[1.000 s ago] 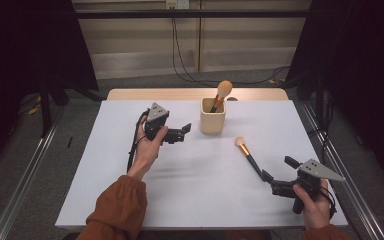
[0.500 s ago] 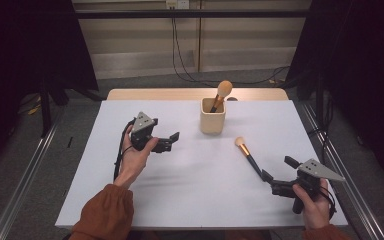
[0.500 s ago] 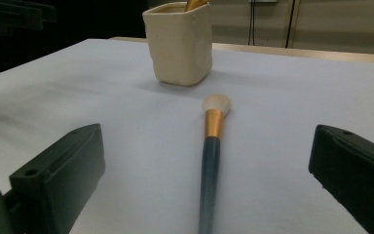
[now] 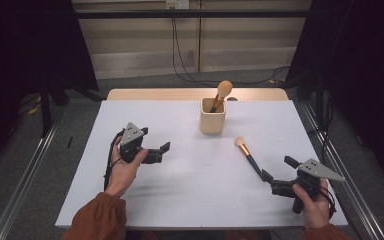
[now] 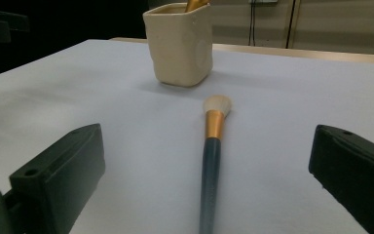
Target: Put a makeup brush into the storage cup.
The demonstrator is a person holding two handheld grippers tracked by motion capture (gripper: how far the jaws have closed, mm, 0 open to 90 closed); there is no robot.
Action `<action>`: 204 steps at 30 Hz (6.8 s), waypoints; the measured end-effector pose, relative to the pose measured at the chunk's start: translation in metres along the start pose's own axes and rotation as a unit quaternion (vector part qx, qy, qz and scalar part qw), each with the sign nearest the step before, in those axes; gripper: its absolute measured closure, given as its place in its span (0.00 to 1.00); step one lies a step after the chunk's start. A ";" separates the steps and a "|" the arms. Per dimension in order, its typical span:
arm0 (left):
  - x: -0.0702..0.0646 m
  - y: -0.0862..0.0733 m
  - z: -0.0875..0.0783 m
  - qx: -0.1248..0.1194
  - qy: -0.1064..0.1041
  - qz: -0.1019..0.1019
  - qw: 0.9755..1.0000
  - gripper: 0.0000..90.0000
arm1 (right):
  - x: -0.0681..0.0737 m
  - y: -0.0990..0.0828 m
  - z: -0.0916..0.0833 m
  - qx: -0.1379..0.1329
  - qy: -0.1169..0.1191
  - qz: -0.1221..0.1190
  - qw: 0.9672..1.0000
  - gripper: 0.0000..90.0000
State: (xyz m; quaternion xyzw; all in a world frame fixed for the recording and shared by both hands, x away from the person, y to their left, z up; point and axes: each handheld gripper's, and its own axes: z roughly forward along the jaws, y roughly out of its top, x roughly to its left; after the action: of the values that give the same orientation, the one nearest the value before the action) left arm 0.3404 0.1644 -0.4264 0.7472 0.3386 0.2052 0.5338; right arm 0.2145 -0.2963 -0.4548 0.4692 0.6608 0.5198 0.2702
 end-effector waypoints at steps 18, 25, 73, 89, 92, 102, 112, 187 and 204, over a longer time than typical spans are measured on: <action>-0.007 -0.013 -0.036 0.000 0.019 0.006 1.000 0.04 | 0.000 0.000 0.005 0.004 0.001 0.002 1.000 0.00; -0.008 -0.019 -0.053 -0.002 0.021 0.004 1.000 0.04 | 0.001 0.000 0.007 0.006 0.000 0.001 1.000 0.00; 0.006 -0.055 -0.114 -0.010 0.056 -0.052 0.997 0.04 | 0.003 0.005 0.012 0.004 0.021 -0.005 1.000 0.00; 0.003 -0.054 -0.116 -0.013 0.065 -0.031 0.997 0.03 | 0.000 0.017 0.028 0.001 0.020 0.022 1.000 0.00; 0.002 -0.053 -0.117 -0.013 0.066 -0.028 0.997 0.03 | 0.000 0.023 0.031 0.003 0.025 0.018 1.000 0.00; 0.000 -0.053 -0.122 -0.014 0.063 -0.024 0.998 0.03 | -0.007 0.038 0.052 0.029 0.036 0.005 0.999 0.01; 0.002 -0.053 -0.122 -0.017 0.064 -0.022 0.998 0.03 | -0.008 0.053 0.077 0.071 0.047 -0.009 0.996 0.01; 0.001 -0.053 -0.117 -0.001 0.061 -0.008 0.998 0.03 | -0.011 0.068 0.184 0.537 0.049 -0.084 0.838 0.45; 0.001 -0.054 -0.117 0.002 0.057 -0.009 0.998 0.03 | -0.002 0.066 0.188 0.548 0.012 -0.099 0.831 0.56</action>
State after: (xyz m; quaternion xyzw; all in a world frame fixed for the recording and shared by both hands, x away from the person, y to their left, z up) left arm 0.2474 0.2529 -0.4371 0.7324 0.3756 0.2420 0.5137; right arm 0.3969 -0.2154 -0.4520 0.4661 0.8833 0.0484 0.0109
